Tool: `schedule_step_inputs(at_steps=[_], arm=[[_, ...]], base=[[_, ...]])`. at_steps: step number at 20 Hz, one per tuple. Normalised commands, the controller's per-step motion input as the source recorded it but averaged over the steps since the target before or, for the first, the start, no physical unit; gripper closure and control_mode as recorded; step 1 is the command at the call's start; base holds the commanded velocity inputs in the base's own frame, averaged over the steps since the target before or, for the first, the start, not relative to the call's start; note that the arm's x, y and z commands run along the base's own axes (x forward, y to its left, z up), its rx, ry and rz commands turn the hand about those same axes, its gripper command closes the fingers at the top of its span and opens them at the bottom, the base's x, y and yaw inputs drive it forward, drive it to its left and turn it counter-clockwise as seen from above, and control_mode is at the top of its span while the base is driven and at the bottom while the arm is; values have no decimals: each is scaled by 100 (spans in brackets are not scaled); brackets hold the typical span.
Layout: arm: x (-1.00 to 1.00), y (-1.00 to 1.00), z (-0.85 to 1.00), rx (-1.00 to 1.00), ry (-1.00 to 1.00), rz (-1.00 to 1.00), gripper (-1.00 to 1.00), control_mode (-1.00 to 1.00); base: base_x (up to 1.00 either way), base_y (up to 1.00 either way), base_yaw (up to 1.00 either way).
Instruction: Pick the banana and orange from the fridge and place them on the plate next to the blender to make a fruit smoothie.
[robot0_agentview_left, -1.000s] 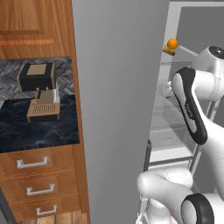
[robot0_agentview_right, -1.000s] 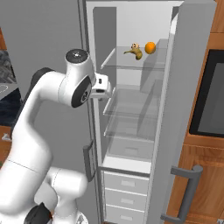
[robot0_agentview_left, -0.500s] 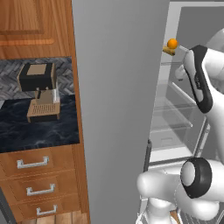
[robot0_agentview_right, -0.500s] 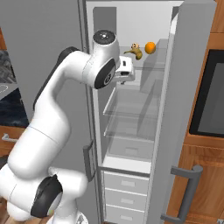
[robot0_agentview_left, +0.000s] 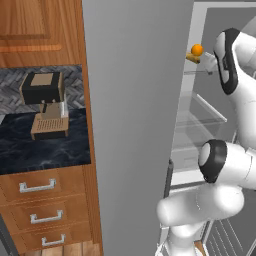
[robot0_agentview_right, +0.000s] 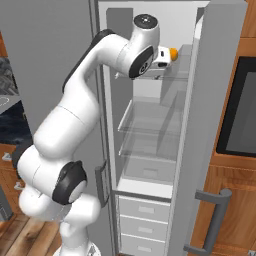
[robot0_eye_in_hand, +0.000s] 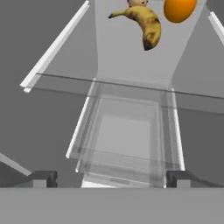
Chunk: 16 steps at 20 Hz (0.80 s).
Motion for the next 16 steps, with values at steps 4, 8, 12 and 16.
schedule_step_inputs(at_steps=[4, 8, 12, 16], arm=[[62, 0, 0, 4, -2, 1, -100, -100], [61, 0, 0, 3, -5, 0, -100, -100], [60, 0, 0, 2, -9, 0, -100, -100], [62, 0, -8, 1, -7, 0, -100, -100]], base=[[0, 0, 0], [0, 0, 0], [0, 0, 0], [0, 0, 0]])
